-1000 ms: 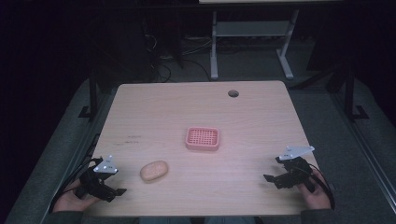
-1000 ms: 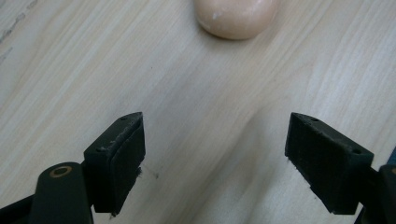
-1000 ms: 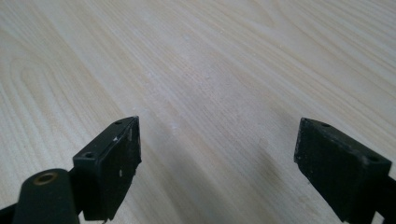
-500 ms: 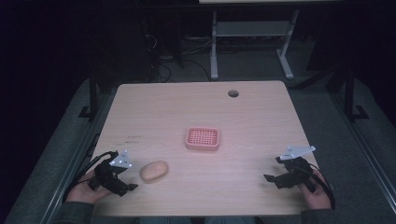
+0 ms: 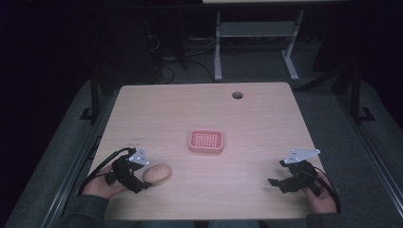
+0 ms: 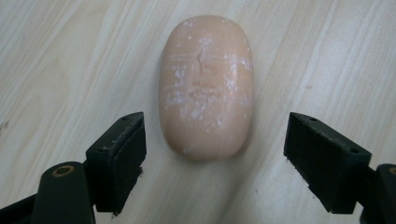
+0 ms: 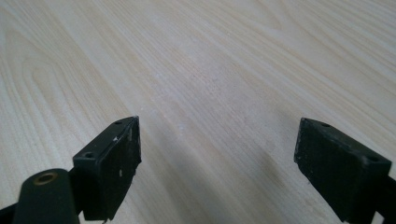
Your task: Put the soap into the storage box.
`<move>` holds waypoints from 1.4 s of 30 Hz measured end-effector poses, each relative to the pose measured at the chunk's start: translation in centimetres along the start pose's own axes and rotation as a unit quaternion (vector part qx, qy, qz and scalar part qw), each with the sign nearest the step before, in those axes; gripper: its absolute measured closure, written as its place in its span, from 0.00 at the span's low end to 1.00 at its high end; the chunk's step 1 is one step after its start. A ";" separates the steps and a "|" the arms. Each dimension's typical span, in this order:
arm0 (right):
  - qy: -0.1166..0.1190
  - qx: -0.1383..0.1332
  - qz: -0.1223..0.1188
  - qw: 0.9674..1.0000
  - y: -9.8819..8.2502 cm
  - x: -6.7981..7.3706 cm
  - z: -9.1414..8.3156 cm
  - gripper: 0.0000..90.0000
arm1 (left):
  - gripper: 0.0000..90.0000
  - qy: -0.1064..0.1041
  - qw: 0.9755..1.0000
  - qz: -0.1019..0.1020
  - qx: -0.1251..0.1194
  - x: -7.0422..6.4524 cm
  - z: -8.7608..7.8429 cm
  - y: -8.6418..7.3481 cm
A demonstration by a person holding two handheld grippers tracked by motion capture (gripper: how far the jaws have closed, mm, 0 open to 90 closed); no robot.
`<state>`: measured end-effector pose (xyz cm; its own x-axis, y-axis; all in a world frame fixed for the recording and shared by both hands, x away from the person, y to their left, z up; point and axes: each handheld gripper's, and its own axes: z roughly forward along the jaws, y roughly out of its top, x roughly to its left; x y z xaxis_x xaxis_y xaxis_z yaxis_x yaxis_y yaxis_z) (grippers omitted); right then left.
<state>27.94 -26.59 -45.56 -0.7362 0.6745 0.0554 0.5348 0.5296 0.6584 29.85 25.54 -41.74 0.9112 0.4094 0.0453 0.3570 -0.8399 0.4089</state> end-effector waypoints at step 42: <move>0.008 -0.002 -0.009 1.000 -0.1 0.2 -0.1 0.16 | 0.35 -0.049 0.997 0.009 0.053 1.7 3.6 2.6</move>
<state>27.74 -26.53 -45.57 -0.7526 0.6562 0.0547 0.5192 0.5403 0.6622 33.06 22.78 -43.83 0.9313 0.3620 -0.0395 0.3558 -0.8815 0.3106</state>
